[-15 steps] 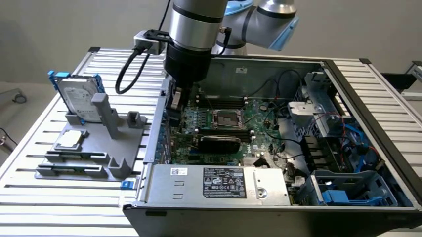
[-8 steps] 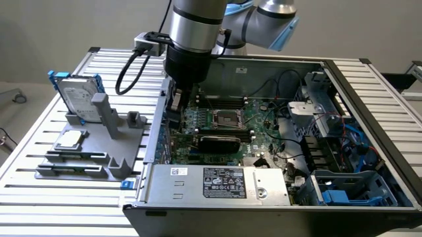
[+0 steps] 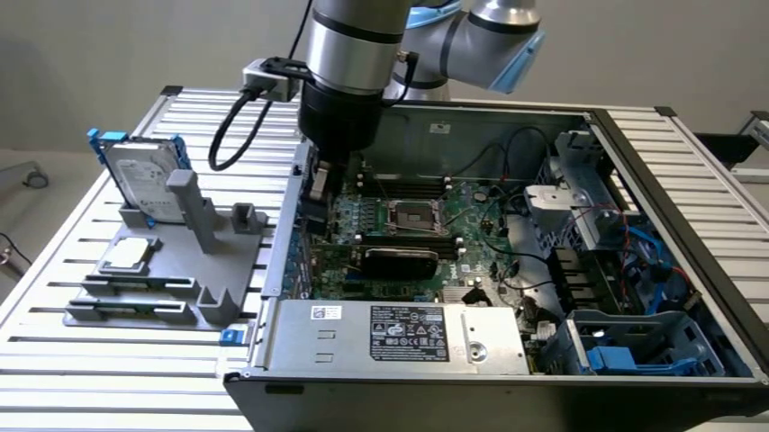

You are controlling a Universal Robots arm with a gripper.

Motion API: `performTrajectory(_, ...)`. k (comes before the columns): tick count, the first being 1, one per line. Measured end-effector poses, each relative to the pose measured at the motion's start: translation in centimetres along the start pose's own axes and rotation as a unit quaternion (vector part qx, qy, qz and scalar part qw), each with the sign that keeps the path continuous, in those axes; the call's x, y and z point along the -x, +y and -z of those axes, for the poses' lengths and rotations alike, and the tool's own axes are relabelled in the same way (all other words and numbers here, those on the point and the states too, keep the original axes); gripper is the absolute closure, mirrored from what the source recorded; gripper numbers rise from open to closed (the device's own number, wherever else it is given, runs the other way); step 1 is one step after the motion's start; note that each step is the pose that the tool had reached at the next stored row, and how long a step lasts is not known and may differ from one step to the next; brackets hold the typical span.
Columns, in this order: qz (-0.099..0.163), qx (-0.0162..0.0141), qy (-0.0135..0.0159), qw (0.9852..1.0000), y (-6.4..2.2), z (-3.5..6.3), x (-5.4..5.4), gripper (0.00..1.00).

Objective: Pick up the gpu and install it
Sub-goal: 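Press down on the gpu until it lock into place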

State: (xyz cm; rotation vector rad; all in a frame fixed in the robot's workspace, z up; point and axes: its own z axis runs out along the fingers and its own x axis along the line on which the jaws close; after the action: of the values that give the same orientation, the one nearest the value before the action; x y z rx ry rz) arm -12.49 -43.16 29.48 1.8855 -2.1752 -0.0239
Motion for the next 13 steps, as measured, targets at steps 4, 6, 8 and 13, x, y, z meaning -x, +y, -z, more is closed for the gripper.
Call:
performTrajectory(4, -0.001, -0.0002, 0.0022, 1.0, 0.1, 0.0, 0.06, 0.89)
performTrajectory(6, -0.001, -0.0006, 0.0039, 1.0, 0.12, -0.01, 0.1, 0.89)
performTrajectory(8, -0.001, -0.0014, 0.0059, 1.0, 0.13, -0.04, 0.15, 0.89)
performTrajectory(13, -0.003, -0.0053, 0.0085, 0.9999, 0.13, -0.2, 0.33, 0.89)
